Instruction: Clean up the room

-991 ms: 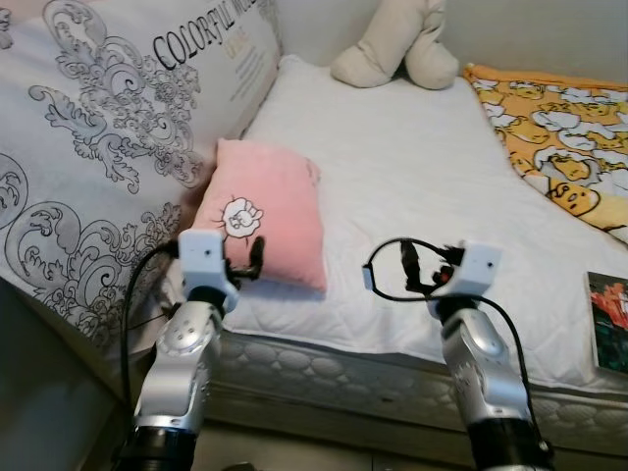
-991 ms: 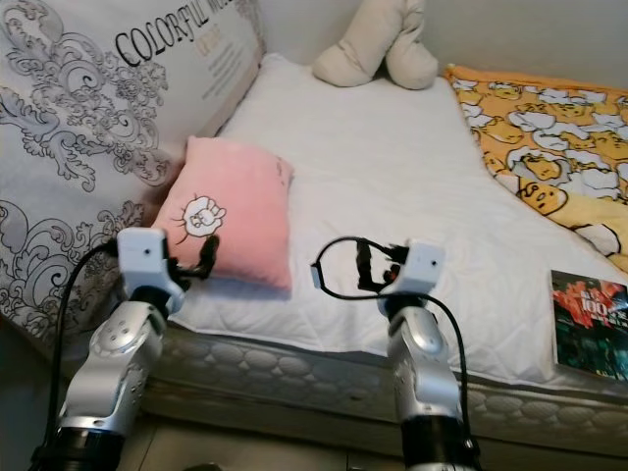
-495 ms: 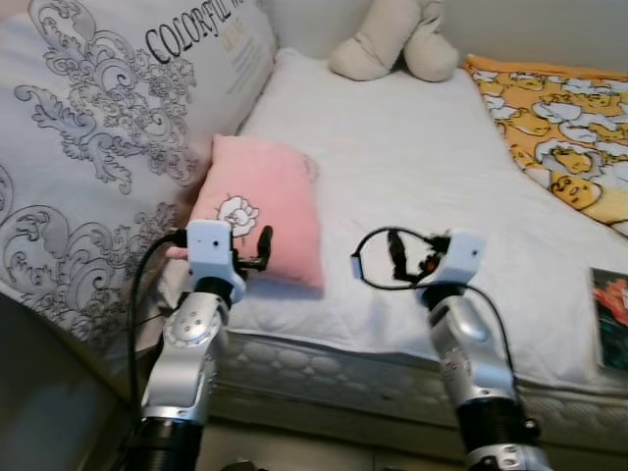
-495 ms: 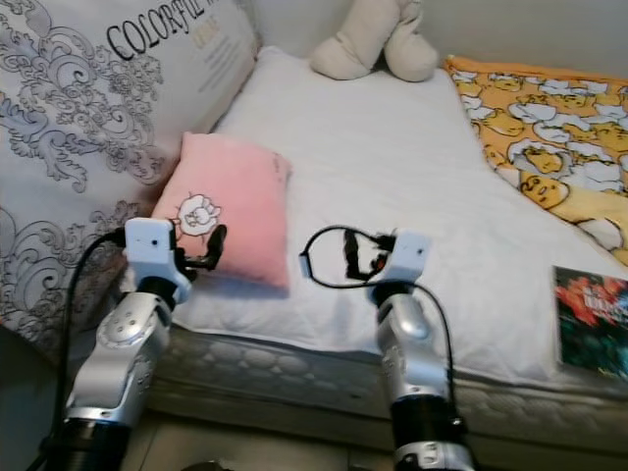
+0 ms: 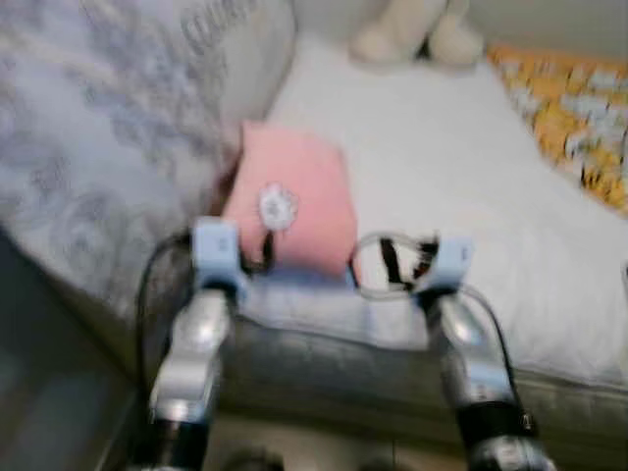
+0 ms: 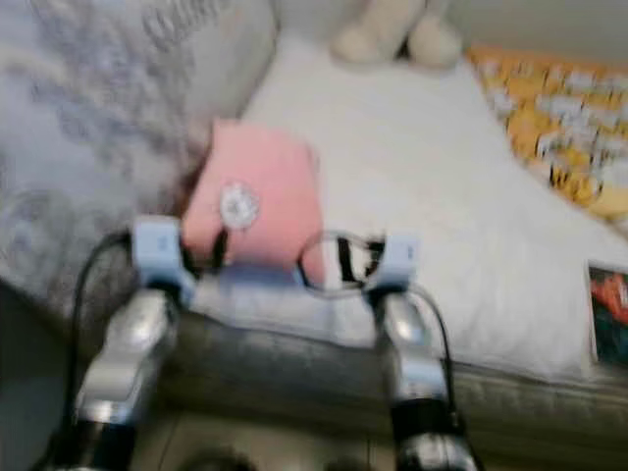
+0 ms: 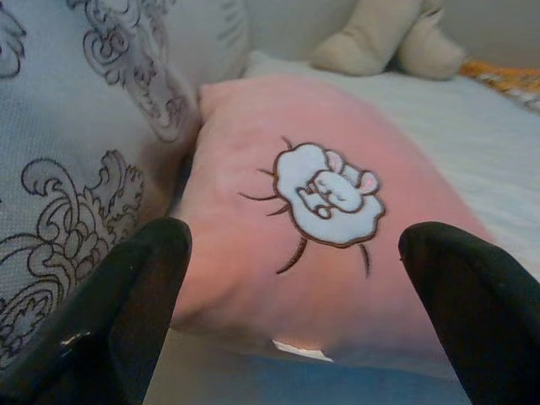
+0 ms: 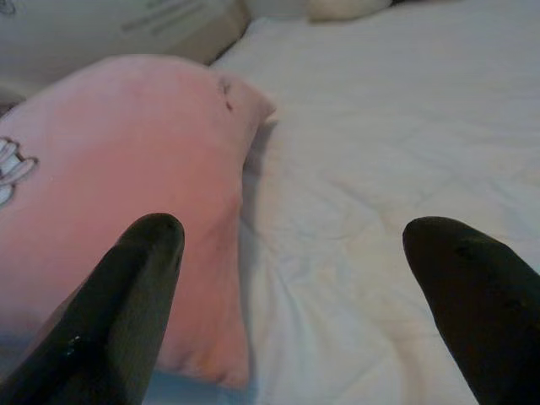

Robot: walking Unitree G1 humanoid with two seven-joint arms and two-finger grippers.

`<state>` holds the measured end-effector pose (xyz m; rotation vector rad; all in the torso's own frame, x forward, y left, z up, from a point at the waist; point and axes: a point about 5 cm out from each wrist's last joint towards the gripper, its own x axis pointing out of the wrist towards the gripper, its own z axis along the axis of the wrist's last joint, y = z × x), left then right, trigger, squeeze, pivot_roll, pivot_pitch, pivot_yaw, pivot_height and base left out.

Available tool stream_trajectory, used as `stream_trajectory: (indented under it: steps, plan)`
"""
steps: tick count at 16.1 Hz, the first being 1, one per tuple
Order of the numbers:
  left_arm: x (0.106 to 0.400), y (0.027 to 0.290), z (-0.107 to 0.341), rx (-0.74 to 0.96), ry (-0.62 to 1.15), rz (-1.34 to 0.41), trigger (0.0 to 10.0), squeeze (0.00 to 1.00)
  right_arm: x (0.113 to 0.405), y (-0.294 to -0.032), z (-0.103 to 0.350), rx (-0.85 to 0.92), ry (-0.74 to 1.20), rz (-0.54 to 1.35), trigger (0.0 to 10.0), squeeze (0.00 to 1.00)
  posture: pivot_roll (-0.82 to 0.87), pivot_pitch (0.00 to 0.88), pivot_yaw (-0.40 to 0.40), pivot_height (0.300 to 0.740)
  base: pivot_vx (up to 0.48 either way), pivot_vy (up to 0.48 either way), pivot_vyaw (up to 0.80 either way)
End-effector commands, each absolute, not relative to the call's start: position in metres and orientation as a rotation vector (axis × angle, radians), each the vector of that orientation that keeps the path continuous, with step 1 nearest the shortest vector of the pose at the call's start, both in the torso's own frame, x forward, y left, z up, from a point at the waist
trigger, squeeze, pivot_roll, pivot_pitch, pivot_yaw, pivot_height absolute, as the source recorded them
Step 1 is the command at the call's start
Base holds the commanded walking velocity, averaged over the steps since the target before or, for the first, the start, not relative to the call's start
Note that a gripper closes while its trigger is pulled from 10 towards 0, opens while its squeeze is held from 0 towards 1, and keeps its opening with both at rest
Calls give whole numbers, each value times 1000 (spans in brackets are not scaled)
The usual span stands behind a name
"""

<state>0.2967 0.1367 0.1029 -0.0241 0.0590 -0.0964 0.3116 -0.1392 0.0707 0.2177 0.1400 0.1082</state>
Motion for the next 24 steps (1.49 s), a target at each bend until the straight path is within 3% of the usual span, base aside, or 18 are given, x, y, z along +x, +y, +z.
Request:
stream_trajectory:
  steps: [1,13,20,24]
  plan:
    - [299,139,108,-23,40,-102,10000,0,316,-135,77,215,112,119,10000,0,6,0,-5,727,0,0,0]
    - [309,133,110,39,57,-139,10000,0,322,-135,77,186,103,95,10000,0,-5,0,13,727,305,361,0]
    - [312,131,114,30,36,-139,10000,0,330,-137,81,176,94,84,10000,0,-2,0,13,727,67,0,0]
    - [311,125,120,-14,17,-164,10000,0,336,-152,94,129,35,15,10000,0,-1,0,15,727,0,0,0]
